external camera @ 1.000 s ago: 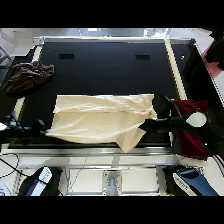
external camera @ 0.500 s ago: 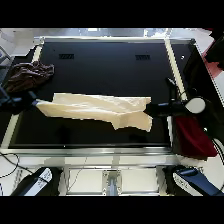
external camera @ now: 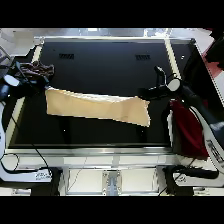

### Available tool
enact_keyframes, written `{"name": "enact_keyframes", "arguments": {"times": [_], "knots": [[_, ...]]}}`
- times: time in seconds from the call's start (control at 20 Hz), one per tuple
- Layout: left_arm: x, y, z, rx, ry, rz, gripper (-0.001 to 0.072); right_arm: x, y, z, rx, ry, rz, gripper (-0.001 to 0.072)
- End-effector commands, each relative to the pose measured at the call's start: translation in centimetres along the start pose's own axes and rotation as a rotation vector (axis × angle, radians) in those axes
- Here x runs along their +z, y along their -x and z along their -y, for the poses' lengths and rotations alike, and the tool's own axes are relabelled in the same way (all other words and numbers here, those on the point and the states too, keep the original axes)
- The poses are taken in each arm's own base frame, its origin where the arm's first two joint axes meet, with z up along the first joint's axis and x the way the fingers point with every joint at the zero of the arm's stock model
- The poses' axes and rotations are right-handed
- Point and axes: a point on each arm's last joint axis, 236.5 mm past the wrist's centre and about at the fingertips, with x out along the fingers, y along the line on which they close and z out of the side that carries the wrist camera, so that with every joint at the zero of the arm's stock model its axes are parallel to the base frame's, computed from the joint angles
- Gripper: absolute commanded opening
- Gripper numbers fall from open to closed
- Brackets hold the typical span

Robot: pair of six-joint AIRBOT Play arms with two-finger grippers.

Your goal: Fold the shirts.

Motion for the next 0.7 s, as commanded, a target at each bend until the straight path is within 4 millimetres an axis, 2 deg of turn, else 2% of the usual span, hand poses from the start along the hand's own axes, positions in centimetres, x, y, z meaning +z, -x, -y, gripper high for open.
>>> {"name": "enact_keyframes", "arguments": {"times": [0.0, 0.15, 0.2, 0.25, 0.3, 0.35, 0.4, 0.55, 0.6, 0.65], "knots": [[-0.1, -2.7, -1.0, 0.061, -0.082, -0.023, 0.0010, -0.4, -3.3, 1.9, -0.034, -0.033, -0.057, 0.0015], [-0.6, -3.5, -1.7, 0.085, -0.103, -0.043, 0.0013, -0.8, -4.2, 2.6, -0.050, -0.061, -0.076, 0.0017], [-0.6, -3.5, -1.7, 0.085, -0.107, -0.042, 0.0077, -0.9, -4.0, 2.5, -0.048, -0.059, -0.078, 0.0019], [-0.4, -3.2, -1.5, 0.082, -0.143, -0.037, 0.0244, -0.9, -3.6, 2.2, -0.044, -0.054, -0.083, 0.0042], [0.0, -2.7, -1.3, 0.078, -0.181, -0.025, 0.0431, -0.8, -2.9, 2.0, -0.048, -0.035, -0.093, 0.0123], [0.5, -1.9, -1.0, 0.075, -0.203, -0.006, 0.0505, -0.6, -1.7, 1.6, -0.054, -0.007, -0.097, 0.0278], [1.4, -0.7, -0.7, 0.072, -0.218, 0.028, 0.0504, -0.1, -0.2, 1.2, -0.064, 0.025, -0.091, 0.0364], [5.4, 4.3, 1.7, 0.048, -0.257, 0.205, 0.0502, 2.6, 6.5, 0.9, -0.159, 0.154, 0.035, 0.0374], [5.9, 5.8, 3.4, 0.023, -0.331, 0.240, 0.0501, 3.4, 9.0, 1.4, -0.192, 0.159, 0.089, 0.0392], [5.5, 6.9, 5.3, -0.013, -0.412, 0.245, 0.0499, 3.7, 11.2, 2.3, -0.204, 0.128, 0.124, 0.0392]]}}
